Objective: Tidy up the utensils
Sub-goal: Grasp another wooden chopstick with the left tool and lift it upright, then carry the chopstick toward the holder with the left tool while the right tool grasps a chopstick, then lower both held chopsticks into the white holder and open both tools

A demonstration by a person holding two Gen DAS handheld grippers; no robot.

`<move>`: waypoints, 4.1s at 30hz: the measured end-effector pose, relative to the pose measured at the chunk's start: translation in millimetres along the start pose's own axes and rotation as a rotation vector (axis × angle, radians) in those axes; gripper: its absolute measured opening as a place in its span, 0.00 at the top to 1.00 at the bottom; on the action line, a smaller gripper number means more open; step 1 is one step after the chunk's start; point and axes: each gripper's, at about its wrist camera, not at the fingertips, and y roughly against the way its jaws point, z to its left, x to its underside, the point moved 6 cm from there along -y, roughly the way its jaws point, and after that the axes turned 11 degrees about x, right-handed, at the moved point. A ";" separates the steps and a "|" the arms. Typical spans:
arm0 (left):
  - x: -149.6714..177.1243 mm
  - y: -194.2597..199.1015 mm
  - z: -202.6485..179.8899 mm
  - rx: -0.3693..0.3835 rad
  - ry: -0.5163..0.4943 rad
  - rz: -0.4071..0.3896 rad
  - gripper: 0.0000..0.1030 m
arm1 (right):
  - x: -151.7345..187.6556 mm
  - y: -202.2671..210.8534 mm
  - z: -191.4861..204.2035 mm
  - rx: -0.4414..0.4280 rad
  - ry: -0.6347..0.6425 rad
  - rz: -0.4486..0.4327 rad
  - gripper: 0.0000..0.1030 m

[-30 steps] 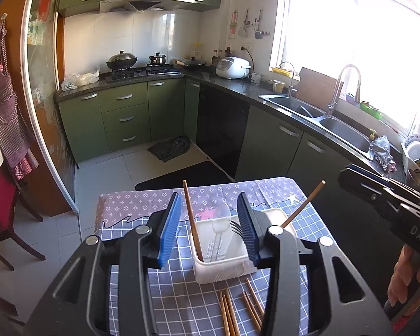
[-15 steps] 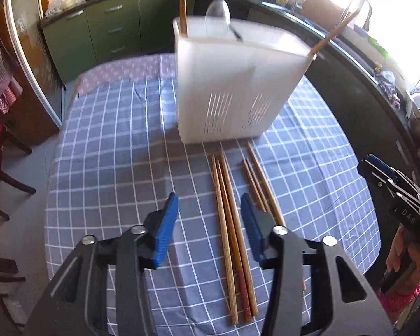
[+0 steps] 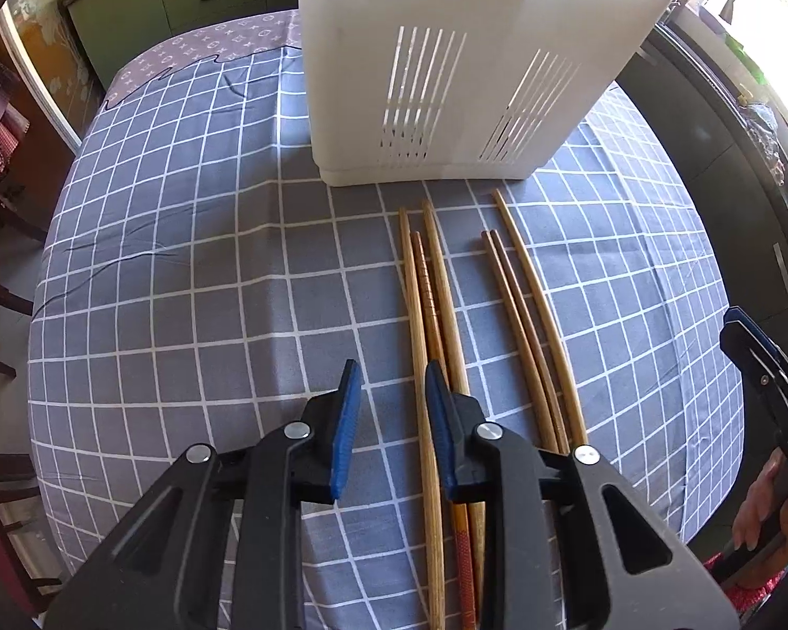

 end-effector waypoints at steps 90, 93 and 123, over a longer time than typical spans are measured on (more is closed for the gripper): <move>10.9 161.8 -5.4 -0.023 -0.154 -0.475 0.94 | -13.6 -114.8 131.4 0.124 0.374 0.271 0.78; 10.8 161.7 -5.8 -0.024 -0.153 -0.474 0.94 | -13.4 -116.3 136.6 0.142 0.398 0.261 0.92; 8.3 163.7 -10.7 -0.026 -0.176 -0.471 0.94 | -68.9 71.5 104.9 -0.072 0.240 -0.221 0.94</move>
